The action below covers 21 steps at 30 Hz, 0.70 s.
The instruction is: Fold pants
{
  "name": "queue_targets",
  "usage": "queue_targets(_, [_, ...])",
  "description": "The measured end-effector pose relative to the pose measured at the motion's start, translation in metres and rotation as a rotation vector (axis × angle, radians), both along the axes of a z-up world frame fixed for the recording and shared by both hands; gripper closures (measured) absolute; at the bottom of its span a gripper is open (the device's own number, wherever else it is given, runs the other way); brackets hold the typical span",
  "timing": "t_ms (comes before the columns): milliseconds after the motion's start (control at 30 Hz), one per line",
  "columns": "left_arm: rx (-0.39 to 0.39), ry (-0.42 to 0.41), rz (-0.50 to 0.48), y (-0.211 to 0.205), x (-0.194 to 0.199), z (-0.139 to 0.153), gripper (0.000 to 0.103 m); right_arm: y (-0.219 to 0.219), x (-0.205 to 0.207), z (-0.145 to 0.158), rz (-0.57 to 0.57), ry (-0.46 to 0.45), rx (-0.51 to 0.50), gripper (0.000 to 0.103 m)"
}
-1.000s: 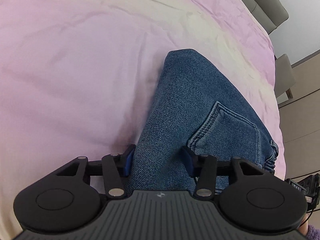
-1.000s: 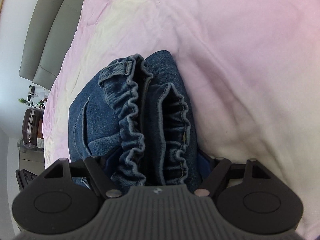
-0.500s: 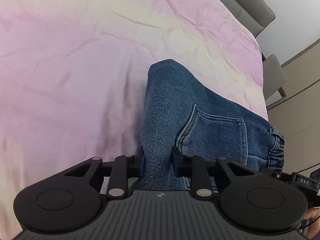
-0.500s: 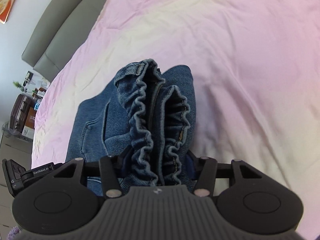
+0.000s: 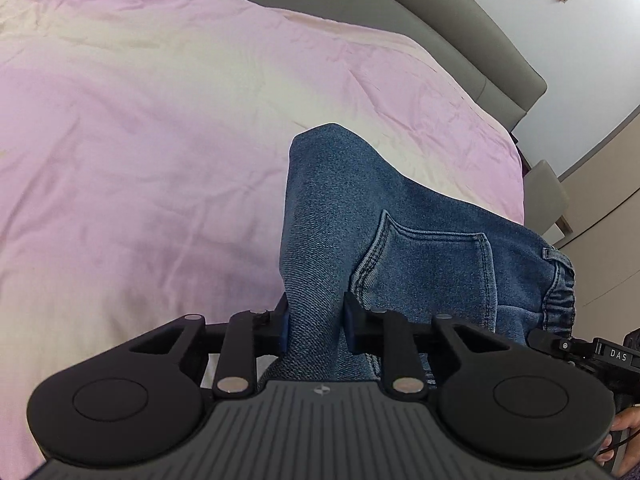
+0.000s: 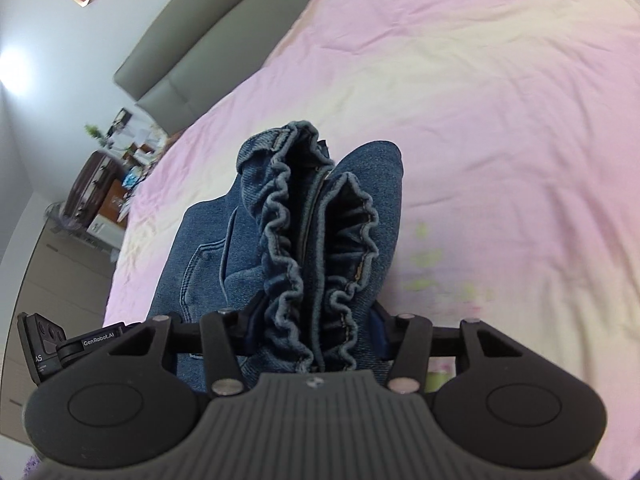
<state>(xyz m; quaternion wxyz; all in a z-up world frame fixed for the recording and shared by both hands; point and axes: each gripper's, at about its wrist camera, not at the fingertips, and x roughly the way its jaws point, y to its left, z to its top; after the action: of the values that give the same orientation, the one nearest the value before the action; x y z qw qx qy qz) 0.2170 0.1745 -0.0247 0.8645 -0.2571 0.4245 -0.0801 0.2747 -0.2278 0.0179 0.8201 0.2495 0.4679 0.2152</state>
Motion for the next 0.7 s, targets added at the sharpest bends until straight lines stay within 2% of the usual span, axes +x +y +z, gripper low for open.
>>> queue_targets(133, [0.033, -0.004, 0.02, 0.042, -0.012, 0.011, 0.076, 0.048, 0.0, 0.007, 0.047, -0.015, 0.027, 0.056])
queue_targets(300, [0.112, 0.015, 0.032, 0.086, -0.013, 0.017, 0.076, 0.103, 0.003, -0.004, 0.072, 0.014, 0.087, 0.056])
queue_targets(567, [0.212, 0.07, 0.047, 0.143, 0.008, 0.003, 0.076, 0.182, 0.023, -0.049, 0.116, 0.078, 0.152, 0.056])
queue_targets(700, [0.214, 0.089, 0.046, 0.159, 0.019, -0.017, 0.076, 0.205, 0.046, -0.073, 0.133, 0.105, 0.152, 0.056])
